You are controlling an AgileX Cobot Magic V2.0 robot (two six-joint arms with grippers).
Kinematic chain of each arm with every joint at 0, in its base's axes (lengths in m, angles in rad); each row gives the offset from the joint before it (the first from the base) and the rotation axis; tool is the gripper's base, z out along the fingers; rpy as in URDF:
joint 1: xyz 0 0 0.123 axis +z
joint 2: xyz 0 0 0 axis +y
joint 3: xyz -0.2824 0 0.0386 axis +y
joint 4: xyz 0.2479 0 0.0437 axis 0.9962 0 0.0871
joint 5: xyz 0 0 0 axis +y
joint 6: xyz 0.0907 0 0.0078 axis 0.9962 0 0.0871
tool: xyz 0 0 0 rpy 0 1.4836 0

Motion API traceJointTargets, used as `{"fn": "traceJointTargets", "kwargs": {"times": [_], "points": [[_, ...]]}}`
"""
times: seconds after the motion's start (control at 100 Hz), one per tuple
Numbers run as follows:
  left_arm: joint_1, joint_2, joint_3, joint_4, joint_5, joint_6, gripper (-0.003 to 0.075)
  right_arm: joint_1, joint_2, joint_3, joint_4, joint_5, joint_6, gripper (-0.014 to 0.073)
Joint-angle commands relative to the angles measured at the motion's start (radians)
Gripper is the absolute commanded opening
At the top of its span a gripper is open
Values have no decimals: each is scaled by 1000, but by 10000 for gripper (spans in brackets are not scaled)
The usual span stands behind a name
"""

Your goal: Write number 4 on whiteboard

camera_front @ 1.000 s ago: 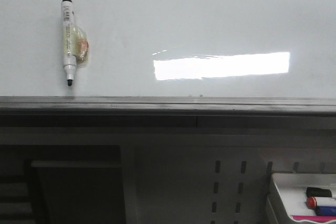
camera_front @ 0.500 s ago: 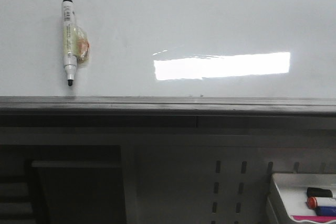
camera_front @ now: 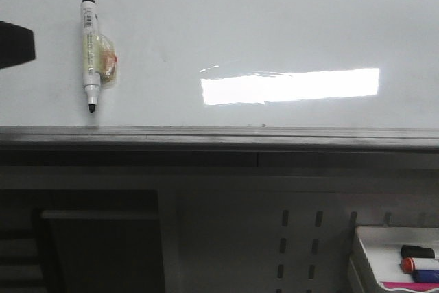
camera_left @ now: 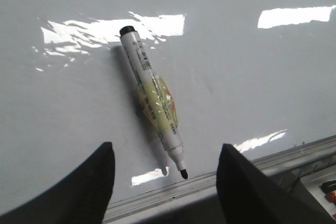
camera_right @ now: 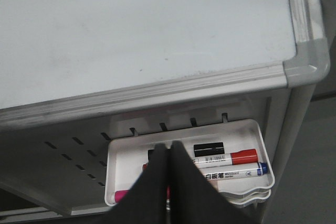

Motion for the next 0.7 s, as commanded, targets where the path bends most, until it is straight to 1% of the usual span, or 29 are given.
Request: {"fn": "traceJointTargets", "kwargs": {"times": [0.0,0.14,0.28,0.38,0.49,0.61,0.65,0.69], "points": [[-31,93,-48,-24,-160,-9,398,11,13,-31,2,-66,-2,-64],[-59,207,-114,-20,-160,-26,435,11,13,-31,2,-57,-2,-64],[-61,296,-182,-32,-158,-28,436,11,13,-31,2,-57,-2,-64],[-61,332,-210,-124,-133,-28,436,11,13,-31,2,-57,-2,-64],[-61,350,-219,-158,-127,-28,434,11,13,-31,2,-57,-2,-64],[-61,369,-225,-185,-112,-28,410,11,13,-31,2,-57,-2,-64],[-61,371,-225,-185,-112,-28,377,11,13,-31,2,-57,-2,-64],[-61,373,-225,-183,-112,-28,318,11,13,-31,2,-57,-2,-64]]}}
